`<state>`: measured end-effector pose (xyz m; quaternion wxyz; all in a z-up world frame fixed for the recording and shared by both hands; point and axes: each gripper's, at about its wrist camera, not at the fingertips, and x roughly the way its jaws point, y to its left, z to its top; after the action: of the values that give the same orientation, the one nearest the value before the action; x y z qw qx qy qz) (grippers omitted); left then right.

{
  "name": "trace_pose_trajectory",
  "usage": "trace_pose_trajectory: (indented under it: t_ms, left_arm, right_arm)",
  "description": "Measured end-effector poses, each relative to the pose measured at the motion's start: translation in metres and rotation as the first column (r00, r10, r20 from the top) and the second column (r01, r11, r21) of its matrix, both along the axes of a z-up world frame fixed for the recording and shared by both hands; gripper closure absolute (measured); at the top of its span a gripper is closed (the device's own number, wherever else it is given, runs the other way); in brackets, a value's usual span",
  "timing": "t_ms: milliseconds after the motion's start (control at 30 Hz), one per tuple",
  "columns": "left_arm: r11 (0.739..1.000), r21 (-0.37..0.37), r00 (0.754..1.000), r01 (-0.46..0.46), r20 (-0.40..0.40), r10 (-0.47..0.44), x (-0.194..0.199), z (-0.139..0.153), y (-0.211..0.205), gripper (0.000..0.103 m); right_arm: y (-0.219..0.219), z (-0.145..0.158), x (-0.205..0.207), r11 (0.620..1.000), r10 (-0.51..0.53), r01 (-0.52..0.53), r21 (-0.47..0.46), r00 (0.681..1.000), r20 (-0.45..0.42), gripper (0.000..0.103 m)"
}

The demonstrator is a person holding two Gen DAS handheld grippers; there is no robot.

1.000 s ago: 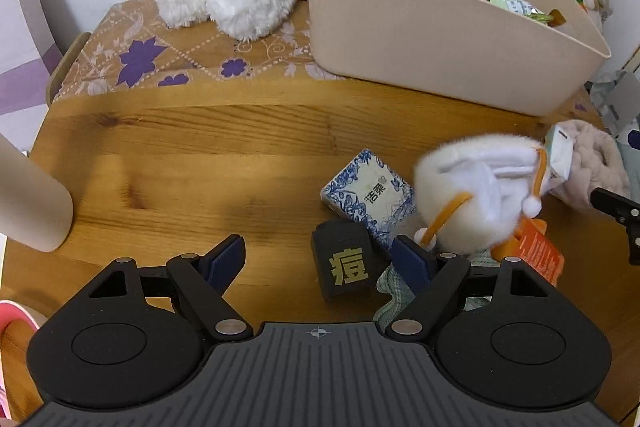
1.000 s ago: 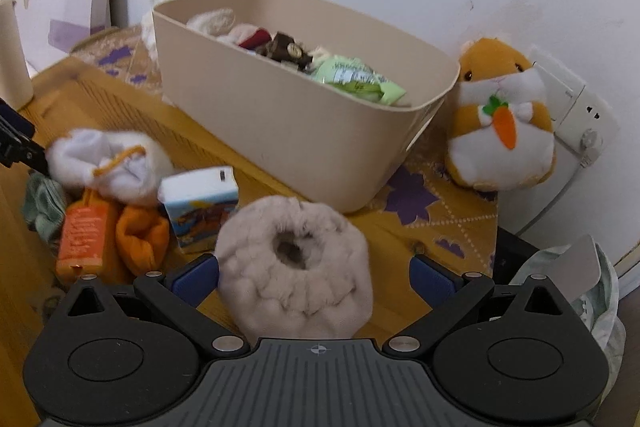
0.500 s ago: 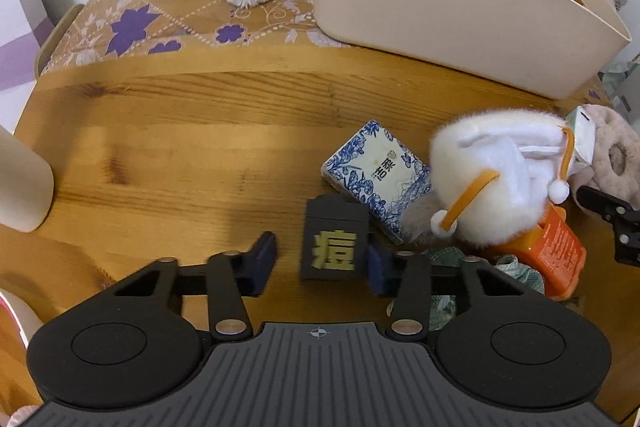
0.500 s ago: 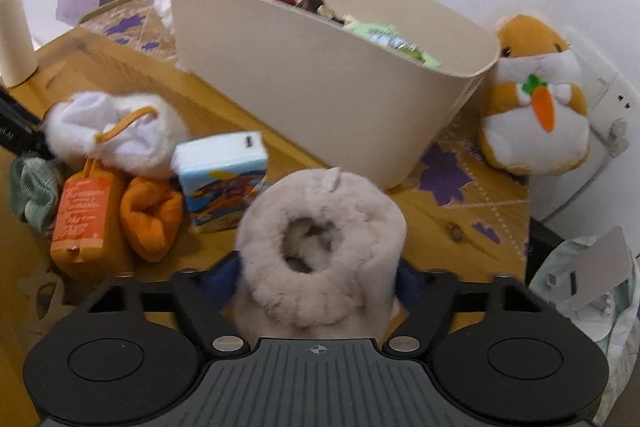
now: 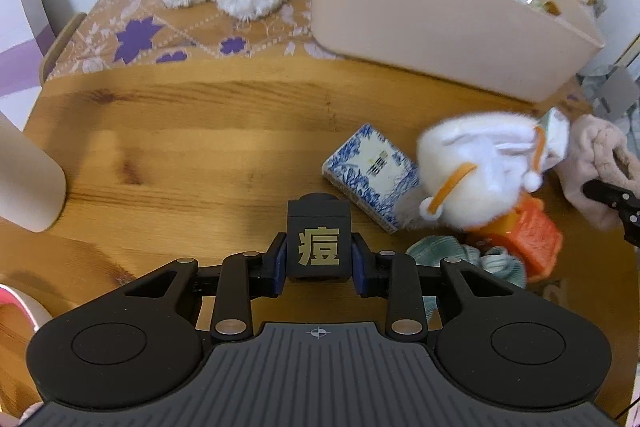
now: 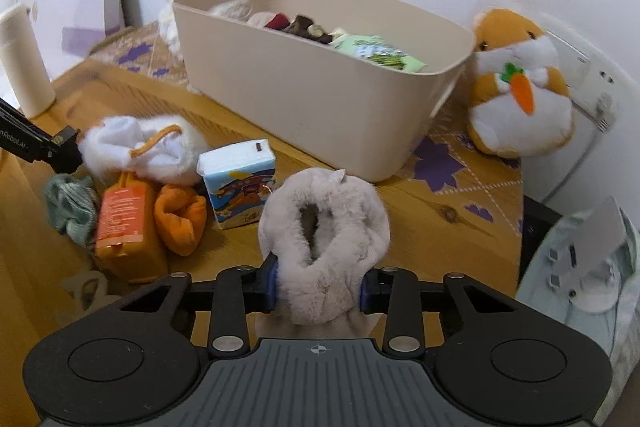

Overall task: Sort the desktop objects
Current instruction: 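Grasp the black cube with the left tool while the right tool grasps the beige fuzzy slipper, then carry the cube and slipper over the basket and open both tools to drop them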

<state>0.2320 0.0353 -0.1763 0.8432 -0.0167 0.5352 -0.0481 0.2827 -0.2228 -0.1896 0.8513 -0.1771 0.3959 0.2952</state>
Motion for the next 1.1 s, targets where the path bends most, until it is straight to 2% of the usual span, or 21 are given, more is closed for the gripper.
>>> trace_pose_trajectory:
  t_ms: [300, 467, 700, 967, 1100]
  left_arm:
    - [0.999, -0.028, 0.998, 0.02, 0.063, -0.018, -0.004, 0.028, 0.01, 0.071]
    - [0.998, -0.035, 0.994, 0.045, 0.103, -0.041, 0.003, 0.044, 0.009, 0.071]
    - [0.998, -0.022, 0.98, 0.064, 0.189, -0.059, 0.026, 0.076, 0.008, 0.071]
    - [0.996, -0.007, 0.945, 0.084, 0.318, -0.078, 0.07, 0.12, -0.011, 0.071]
    - [0.997, -0.023, 0.945, 0.077, 0.32, -0.066, 0.091, 0.126, -0.026, 0.071]
  right_arm:
    - [-0.038, 0.035, 0.001, 0.995, -0.077, 0.074, 0.062, 0.996, 0.034, 0.07]
    - [-0.05, 0.061, 0.01, 0.995, -0.092, 0.087, 0.051, 0.989, 0.118, 0.07]
    - [-0.061, 0.098, 0.031, 0.988, -0.146, 0.13, 0.088, 0.969, 0.201, 0.07]
    - [-0.045, 0.128, 0.064, 0.974, -0.195, 0.156, 0.166, 0.949, 0.248, 0.07]
    - [-0.018, 0.137, 0.079, 0.972, -0.192, 0.148, 0.185, 0.948, 0.253, 0.069]
